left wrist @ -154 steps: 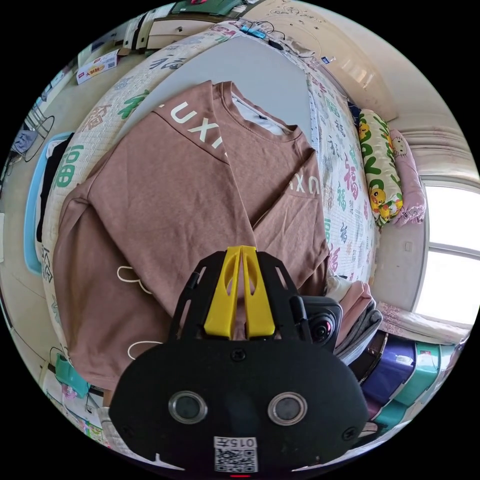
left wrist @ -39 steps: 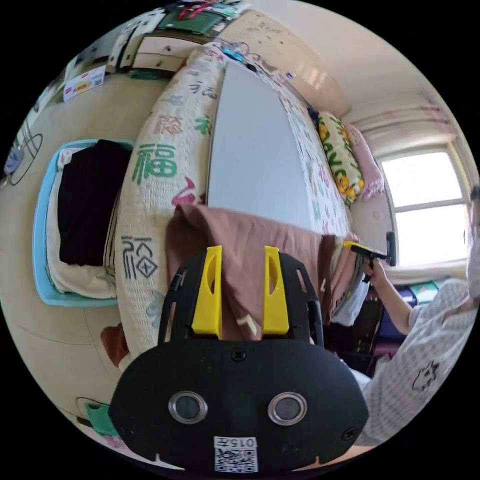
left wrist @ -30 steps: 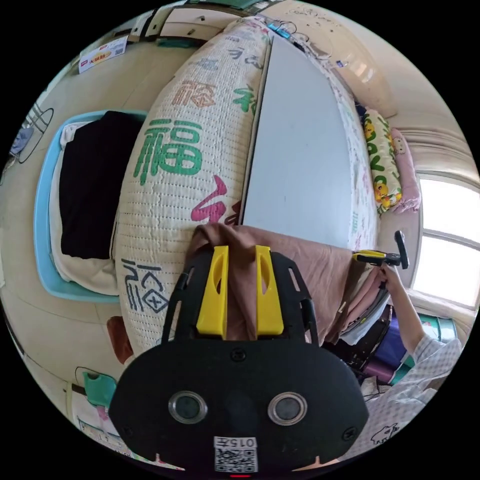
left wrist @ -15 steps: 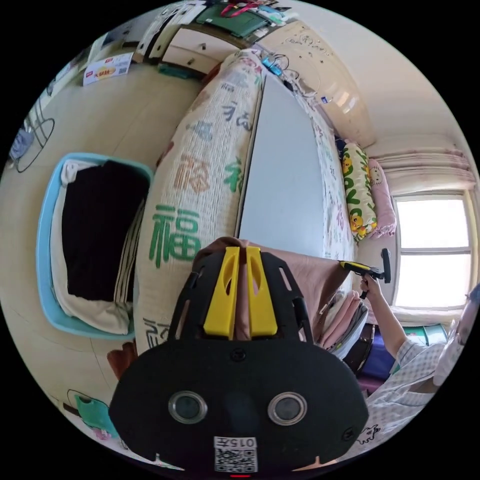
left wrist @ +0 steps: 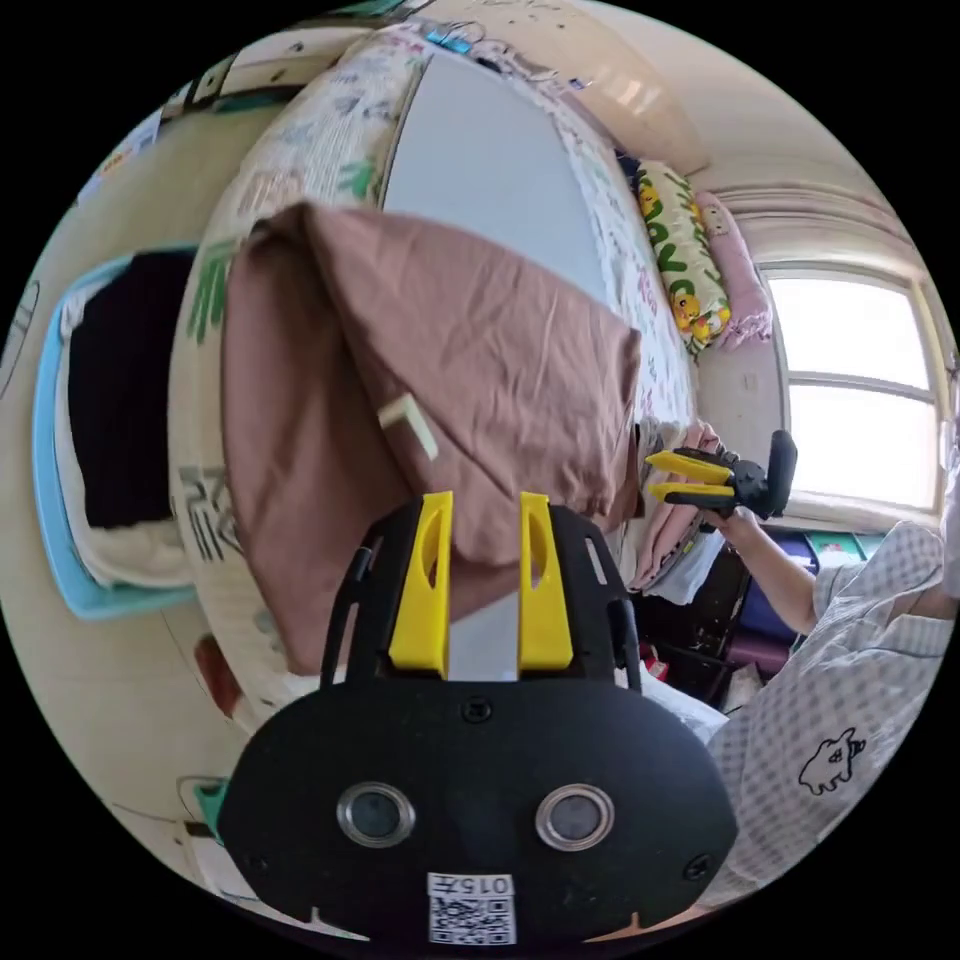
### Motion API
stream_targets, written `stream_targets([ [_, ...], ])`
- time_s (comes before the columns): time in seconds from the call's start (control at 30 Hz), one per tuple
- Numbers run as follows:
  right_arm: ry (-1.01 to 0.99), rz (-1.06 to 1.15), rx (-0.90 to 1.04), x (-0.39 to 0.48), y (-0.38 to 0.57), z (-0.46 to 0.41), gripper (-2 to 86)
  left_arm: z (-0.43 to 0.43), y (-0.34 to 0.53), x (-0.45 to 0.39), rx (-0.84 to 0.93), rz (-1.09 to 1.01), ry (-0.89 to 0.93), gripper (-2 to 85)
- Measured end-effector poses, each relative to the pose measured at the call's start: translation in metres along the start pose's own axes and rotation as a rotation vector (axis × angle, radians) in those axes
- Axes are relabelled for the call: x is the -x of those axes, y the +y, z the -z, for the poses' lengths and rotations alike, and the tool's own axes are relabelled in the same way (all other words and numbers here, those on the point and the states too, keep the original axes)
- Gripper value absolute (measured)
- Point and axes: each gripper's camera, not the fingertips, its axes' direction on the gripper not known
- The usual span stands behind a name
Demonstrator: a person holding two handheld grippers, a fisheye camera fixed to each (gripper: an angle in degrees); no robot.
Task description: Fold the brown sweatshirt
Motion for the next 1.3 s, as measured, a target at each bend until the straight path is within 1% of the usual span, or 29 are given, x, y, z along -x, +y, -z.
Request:
stream_targets([
  [0.07,0.044,0.004,0.033,0.016,0.004,-0.024,12.1,-0.019,0.018,0.000,-0.017,0.101,0.074,9.6],
  [0.13,0.073,0.005,0.057,0.021,0.001,-0.040,12.1,-0.035,0.023,0.000,-0.012,0.157,0.122,9.1],
  [0.2,0.089,0.007,0.081,0.024,-0.003,-0.055,10.8,-0.047,0.023,-0.002,-0.023,0.196,0.130,7.5],
  [0.27,0.159,0.052,0.116,0.031,-0.003,-0.065,7.5,-0.054,0.023,-0.004,-0.038,0.223,0.113,2.1],
  [0.33,0.197,0.085,0.110,0.039,0.001,-0.059,5.7,-0.051,0.025,-0.010,-0.039,0.214,0.126,0.7],
  [0.4,0.175,0.086,0.099,0.045,0.008,-0.046,5.1,-0.042,0.029,-0.025,-0.031,0.161,0.091,0.1],
  [0.47,0.141,0.086,0.081,0.054,0.019,-0.031,4.9,-0.035,0.037,-0.051,-0.004,0.075,-0.004,-0.3],
  [0.53,0.129,0.079,0.101,0.064,0.025,-0.037,4.9,-0.040,0.044,-0.062,0.024,0.053,-0.073,-0.4],
  [0.6,0.143,0.039,0.125,0.070,0.029,-0.057,4.9,-0.056,0.048,-0.060,0.047,0.070,-0.123,-0.3],
  [0.63,0.169,-0.033,0.165,0.069,0.032,-0.075,4.2,-0.069,0.050,-0.055,0.051,0.084,-0.161,-0.2],
  [0.67,0.204,-0.171,0.216,0.063,0.037,-0.087,3.2,-0.079,0.052,-0.049,0.047,0.106,-0.166,0.1],
  [0.7,0.171,-0.215,0.183,0.061,0.041,-0.083,2.5,-0.082,0.053,-0.047,0.047,0.121,-0.152,0.2],
  [0.73,0.102,-0.305,0.136,0.057,0.052,-0.074,2.3,-0.081,0.053,-0.045,0.047,0.143,-0.119,0.5],
  [0.77,0.061,-0.398,0.083,0.051,0.068,-0.063,3.4,-0.077,0.054,-0.047,0.056,0.134,-0.122,0.9],
  [0.8,0.051,-0.446,0.055,0.048,0.077,-0.057,4.3,-0.075,0.055,-0.049,0.068,0.125,-0.137,1.1],
  [0.87,0.072,-0.634,-0.026,0.030,0.113,-0.042,7.6,-0.062,0.054,-0.059,0.126,0.089,-0.211,2.0],
  [0.9,0.083,-0.674,-0.037,0.024,0.122,-0.041,8.3,-0.057,0.052,-0.063,0.129,0.073,-0.229,2.2],
  [0.97,0.120,-0.786,-0.039,0.006,0.143,-0.052,9.4,-0.037,0.035,-0.089,0.095,-0.015,-0.283,3.5],
  [1.0,0.123,-0.805,-0.031,0.001,0.146,-0.058,9.9,-0.033,0.027,-0.098,0.079,-0.045,-0.284,3.9],
  [1.07,0.116,-0.873,-0.036,-0.009,0.152,-0.076,10.6,-0.033,-0.016,-0.139,0.019,-0.182,-0.277,6.2],
  [1.1,0.107,-0.891,-0.050,-0.010,0.153,-0.079,10.6,-0.037,-0.030,-0.151,0.006,-0.220,-0.275,6.7],
  [1.17,0.101,-0.931,-0.064,-0.010,0.153,-0.094,10.5,-0.069,-0.089,-0.202,-0.015,-0.376,-0.231,8.8],
  [1.2,0.110,-0.934,-0.061,-0.009,0.153,-0.097,10.5,-0.079,-0.105,-0.214,-0.011,-0.407,-0.214,9.2],
  [1.27,0.140,-0.925,-0.042,-0.005,0.151,-0.112,10.4,-0.123,-0.164,-0.267,0.015,-0.518,-0.187,10.5],
  [1.3,0.142,-0.922,-0.038,-0.004,0.151,-0.116,10.3,-0.134,-0.177,-0.280,0.024,-0.539,-0.189,10.7],
])
